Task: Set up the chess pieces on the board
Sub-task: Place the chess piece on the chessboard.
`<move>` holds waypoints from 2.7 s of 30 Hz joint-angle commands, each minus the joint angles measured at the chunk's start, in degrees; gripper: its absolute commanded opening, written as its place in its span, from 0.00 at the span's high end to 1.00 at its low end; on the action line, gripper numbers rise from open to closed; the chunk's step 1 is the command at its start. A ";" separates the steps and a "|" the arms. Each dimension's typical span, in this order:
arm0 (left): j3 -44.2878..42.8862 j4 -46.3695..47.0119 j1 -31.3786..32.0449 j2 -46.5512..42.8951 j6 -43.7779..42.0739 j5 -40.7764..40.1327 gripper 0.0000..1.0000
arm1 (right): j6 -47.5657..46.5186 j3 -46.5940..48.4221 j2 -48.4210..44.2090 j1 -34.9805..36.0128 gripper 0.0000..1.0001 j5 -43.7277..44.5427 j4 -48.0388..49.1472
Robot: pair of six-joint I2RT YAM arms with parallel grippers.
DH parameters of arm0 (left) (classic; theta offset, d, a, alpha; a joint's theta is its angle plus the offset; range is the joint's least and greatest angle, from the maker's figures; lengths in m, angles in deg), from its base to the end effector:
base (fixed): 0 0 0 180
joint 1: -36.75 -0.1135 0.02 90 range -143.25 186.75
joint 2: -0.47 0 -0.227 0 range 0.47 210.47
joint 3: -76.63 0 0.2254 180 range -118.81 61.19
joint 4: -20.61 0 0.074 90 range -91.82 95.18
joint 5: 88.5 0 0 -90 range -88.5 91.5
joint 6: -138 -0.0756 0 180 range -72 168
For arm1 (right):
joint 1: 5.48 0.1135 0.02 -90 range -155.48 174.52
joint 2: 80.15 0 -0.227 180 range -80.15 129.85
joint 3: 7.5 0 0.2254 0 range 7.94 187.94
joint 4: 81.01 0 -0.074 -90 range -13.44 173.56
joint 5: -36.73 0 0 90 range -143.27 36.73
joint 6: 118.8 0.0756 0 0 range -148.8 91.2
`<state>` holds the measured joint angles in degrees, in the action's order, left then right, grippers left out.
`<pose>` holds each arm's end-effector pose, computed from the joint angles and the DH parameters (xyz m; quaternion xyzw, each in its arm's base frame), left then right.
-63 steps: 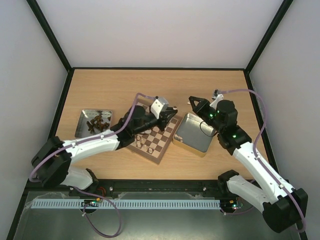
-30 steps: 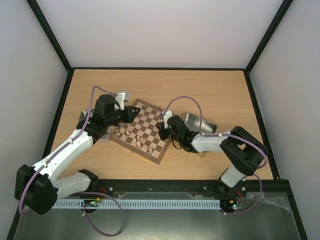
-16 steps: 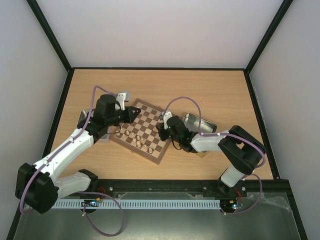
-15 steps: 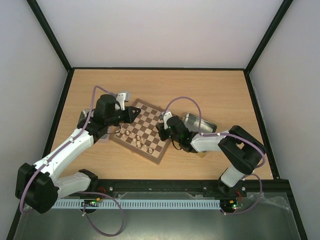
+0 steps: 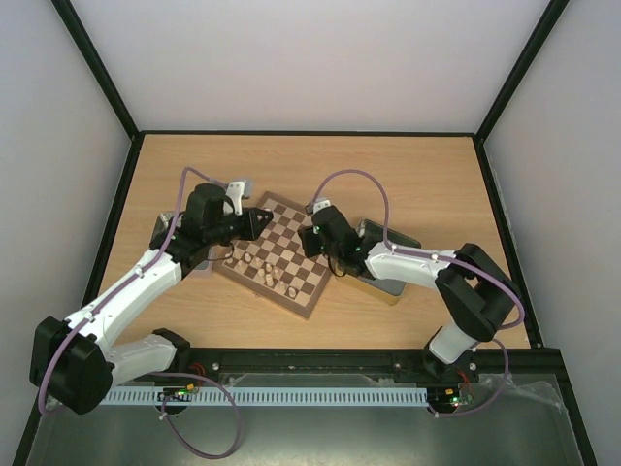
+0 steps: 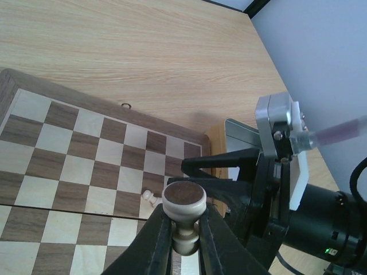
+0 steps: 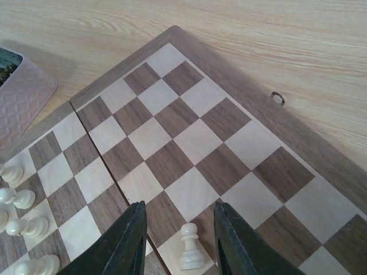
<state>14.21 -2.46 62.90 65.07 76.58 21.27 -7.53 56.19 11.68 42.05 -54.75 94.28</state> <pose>0.2393 -0.1460 0.2481 0.0743 0.8338 -0.3712 0.4018 0.2360 0.2607 0.1529 -0.2055 0.8538 0.2796 0.3882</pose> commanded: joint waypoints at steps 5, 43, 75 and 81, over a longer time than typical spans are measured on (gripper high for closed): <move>0.29 -1.97 -0.40 -0.41 -0.63 0.72 0.88 | 1.40 8.30 5.03 -0.06 0.66 -2.45 -16.67; -9.43 -5.08 14.62 1.67 -48.82 11.07 0.91 | 16.90 8.68 -28.36 -9.87 0.53 -31.80 -20.49; -12.39 -5.08 15.94 6.36 -55.21 9.60 0.88 | 21.69 1.36 -26.72 -9.82 0.76 -39.68 -18.95; -11.91 -5.81 16.17 5.98 -56.08 9.82 0.87 | 26.67 0.08 -26.53 -9.82 0.66 -39.88 -14.92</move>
<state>2.76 -10.88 78.29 71.76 22.05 28.22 14.59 57.67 -15.91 32.02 -94.38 75.31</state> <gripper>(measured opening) 0.136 0.344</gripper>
